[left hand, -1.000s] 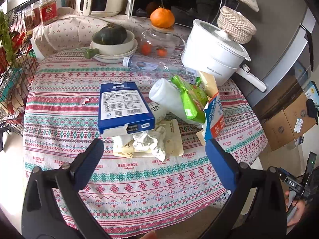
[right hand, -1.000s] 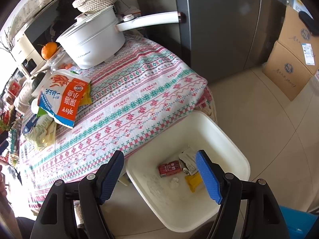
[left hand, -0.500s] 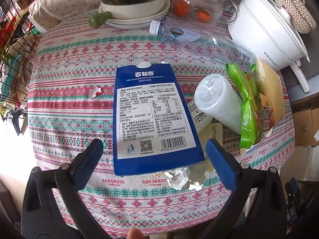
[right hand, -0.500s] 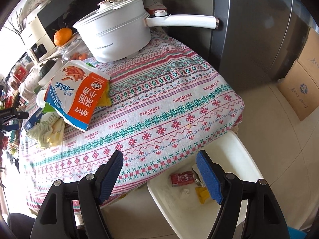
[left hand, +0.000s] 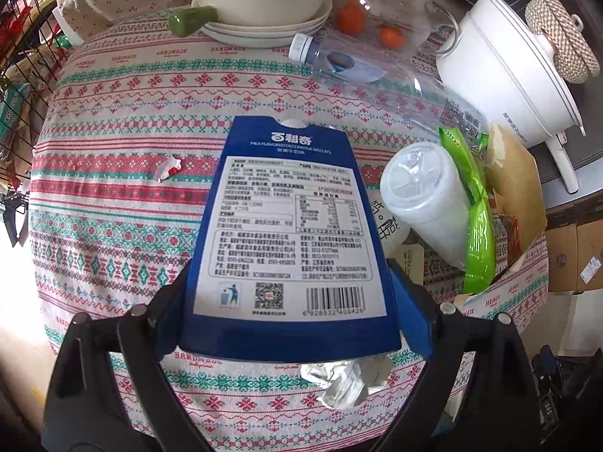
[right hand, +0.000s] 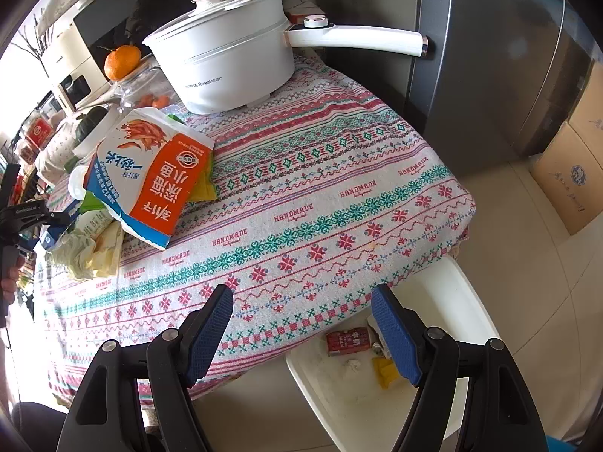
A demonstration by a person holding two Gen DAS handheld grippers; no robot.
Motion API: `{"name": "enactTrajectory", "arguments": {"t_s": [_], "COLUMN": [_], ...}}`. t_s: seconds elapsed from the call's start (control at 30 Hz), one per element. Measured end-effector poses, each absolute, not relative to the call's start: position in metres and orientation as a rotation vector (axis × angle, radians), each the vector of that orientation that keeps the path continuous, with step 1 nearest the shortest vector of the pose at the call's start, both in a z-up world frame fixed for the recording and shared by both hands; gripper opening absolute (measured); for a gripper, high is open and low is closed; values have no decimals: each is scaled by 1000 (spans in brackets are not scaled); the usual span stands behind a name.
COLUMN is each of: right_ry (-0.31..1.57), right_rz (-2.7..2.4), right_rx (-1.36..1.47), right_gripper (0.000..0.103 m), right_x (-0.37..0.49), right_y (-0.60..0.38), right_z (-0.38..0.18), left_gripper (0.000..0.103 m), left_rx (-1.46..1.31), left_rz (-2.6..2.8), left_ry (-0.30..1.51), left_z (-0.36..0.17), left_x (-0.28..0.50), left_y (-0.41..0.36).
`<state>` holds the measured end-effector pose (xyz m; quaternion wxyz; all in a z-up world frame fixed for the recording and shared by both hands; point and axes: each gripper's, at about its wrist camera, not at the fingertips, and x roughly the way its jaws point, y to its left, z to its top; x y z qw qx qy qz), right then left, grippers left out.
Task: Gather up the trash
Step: 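Grasp the blue biscuit box with the left gripper, then grasp the tan paper bag with the right gripper while the left carries the blue box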
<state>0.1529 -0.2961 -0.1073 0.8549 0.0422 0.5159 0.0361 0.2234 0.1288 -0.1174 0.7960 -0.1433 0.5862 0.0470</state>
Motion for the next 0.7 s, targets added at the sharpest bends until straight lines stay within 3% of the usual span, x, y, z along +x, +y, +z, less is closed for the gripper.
{"name": "enactTrajectory", "arguments": {"t_s": [0.43, 0.7], "right_ry": [1024, 1004], "right_rz": [183, 176], "right_rx": [150, 132], "right_gripper": [77, 77], "right_x": [182, 245], "right_y": [-202, -113], "right_z": [-87, -71], "left_gripper": [92, 92], "left_rx": [-426, -388], "left_rz": [51, 38], "left_ry": [867, 775], "left_z": [-44, -33], "left_x": [148, 143], "left_y": [139, 148]}}
